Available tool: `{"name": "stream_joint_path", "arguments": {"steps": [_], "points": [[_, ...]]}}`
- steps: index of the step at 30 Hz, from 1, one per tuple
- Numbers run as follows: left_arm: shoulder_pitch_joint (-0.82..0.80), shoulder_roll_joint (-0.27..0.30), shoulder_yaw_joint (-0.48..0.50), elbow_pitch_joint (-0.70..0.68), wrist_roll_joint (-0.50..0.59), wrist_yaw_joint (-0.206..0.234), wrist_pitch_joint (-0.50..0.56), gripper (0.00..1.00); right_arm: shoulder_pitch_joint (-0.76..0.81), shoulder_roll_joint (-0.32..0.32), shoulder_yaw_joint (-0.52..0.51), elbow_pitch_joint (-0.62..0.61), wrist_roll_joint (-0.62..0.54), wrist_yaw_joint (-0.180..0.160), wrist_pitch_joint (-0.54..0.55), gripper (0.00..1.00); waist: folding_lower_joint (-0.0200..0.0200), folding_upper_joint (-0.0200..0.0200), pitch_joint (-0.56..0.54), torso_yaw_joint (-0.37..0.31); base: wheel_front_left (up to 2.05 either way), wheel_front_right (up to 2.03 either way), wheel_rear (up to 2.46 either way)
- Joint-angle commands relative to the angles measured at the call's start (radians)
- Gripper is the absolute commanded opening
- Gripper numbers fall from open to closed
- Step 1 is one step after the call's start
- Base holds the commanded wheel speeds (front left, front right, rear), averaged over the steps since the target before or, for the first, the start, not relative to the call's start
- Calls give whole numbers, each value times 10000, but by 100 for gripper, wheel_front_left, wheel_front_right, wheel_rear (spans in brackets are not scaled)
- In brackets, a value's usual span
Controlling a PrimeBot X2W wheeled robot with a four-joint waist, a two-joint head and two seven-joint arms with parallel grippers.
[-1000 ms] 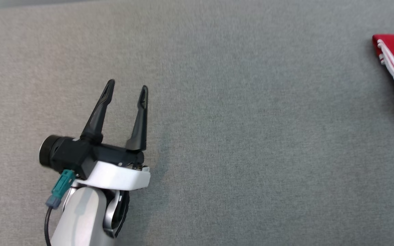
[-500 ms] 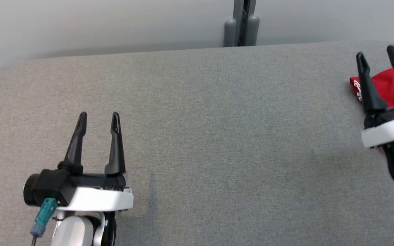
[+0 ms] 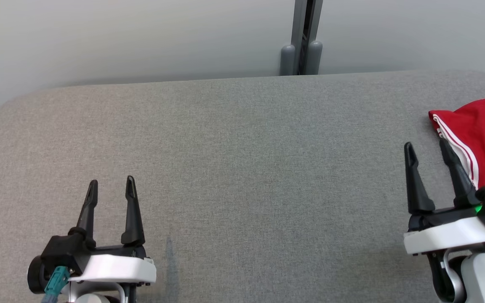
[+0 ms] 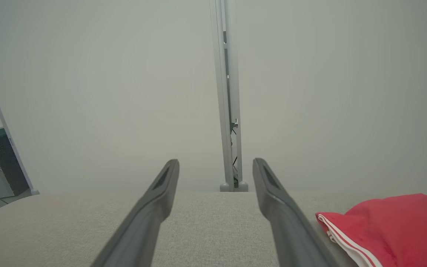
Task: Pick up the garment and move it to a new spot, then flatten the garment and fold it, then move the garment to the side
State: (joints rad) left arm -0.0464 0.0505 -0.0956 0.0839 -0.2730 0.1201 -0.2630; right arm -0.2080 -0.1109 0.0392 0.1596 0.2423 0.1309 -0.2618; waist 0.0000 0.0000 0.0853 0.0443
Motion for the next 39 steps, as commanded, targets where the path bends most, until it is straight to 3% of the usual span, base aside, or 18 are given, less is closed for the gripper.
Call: {"name": "stream_joint_path", "arguments": {"steps": [1, 10, 39], "points": [[149, 11, 0, 42, 86, 10, 1, 100, 182, 50, -32, -75, -117, -3, -49, 100, 0, 0, -36, -8, 0, 0, 0], [200, 30, 86, -14, -16, 150, 1, 100, 446, 330, -188, -45, -435, -3, -50, 100, 0, 0, -70, 76, 0, 0, 0], [192, 27, 223, 550, -974, -579, 1, 100, 388, 244, 260, 204, -142, -3, -50, 100, 0, 0, -53, 203, 0, 0, 0]]}}
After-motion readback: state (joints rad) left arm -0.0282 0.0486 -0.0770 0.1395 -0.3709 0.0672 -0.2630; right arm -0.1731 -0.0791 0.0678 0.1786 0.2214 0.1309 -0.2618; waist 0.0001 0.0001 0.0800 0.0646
